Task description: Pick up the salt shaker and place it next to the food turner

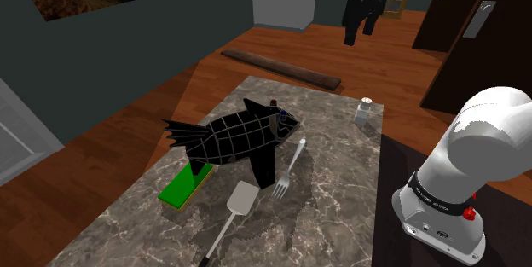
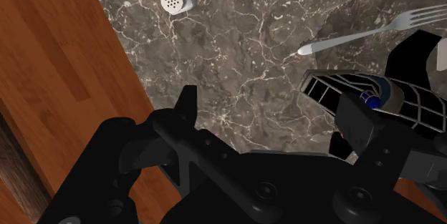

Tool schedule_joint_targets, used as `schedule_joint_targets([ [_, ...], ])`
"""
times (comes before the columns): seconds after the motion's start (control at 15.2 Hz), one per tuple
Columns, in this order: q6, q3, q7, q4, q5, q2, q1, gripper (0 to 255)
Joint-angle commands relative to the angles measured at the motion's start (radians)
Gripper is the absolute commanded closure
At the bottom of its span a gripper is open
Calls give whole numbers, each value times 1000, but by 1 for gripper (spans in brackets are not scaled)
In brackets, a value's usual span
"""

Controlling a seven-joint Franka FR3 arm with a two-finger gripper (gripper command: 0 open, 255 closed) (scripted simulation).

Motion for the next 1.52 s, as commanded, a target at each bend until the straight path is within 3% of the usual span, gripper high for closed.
schedule_joint_targets([
  [0.0,0,0,0,0,0,0,0,0],
  [0.86,302,-196,-229,-438,-147,-142,-71,0],
  [1.12,419,-275,-307,-538,-214,-127,-116,0],
  [1.45,503,-289,-306,-591,-229,-95,-123,0],
])
